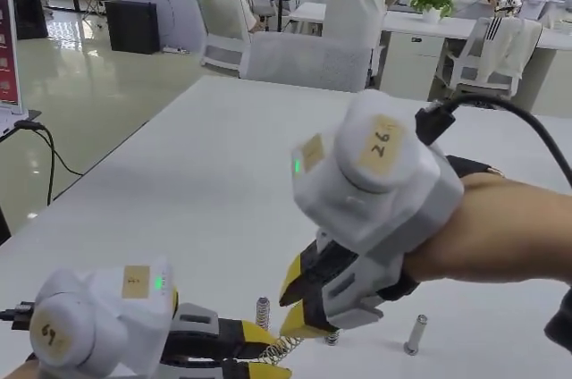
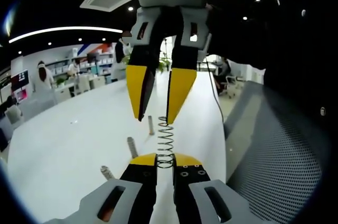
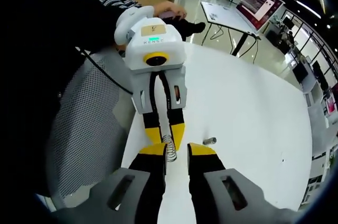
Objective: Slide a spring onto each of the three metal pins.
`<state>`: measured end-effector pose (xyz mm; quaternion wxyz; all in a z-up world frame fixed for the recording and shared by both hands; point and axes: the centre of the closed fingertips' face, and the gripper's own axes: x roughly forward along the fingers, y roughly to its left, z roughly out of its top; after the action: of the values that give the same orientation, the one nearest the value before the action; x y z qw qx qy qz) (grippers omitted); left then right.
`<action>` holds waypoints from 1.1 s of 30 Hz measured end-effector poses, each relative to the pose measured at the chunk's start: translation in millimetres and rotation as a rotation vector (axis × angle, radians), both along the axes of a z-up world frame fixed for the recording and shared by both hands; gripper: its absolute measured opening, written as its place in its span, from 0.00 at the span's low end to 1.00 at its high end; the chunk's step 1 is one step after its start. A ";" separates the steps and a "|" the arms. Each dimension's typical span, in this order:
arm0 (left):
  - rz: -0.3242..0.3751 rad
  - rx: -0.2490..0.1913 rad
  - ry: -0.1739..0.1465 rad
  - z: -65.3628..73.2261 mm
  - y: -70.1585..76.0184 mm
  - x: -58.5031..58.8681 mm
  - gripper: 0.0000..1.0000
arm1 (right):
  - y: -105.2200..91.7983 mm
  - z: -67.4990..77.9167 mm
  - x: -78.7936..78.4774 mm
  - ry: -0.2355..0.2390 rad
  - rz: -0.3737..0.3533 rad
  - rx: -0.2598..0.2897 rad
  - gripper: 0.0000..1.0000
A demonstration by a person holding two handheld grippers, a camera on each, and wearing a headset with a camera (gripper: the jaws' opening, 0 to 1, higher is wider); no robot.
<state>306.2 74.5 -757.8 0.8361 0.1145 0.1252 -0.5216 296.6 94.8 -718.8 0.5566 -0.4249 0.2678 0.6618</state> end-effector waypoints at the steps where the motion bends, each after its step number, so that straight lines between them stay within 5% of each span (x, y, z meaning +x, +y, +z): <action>1: 0.001 0.000 -0.001 0.2 0.2 0.1 0.03 | -0.9 -1.4 -0.1 0.003 0.001 -0.003 0.16; 10: 0.007 -0.015 -0.018 6.7 1.1 0.5 0.03 | -3.1 -17.1 -5.6 0.036 0.000 -0.030 0.15; 33: 0.007 -0.023 -0.026 10.0 -0.2 -0.3 0.03 | 9.4 -15.6 -10.1 0.053 -0.004 -0.012 0.08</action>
<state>305.9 74.3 -747.8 0.8407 0.1112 0.1088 -0.5187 286.5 104.2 -734.3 0.5480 -0.4099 0.2871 0.6703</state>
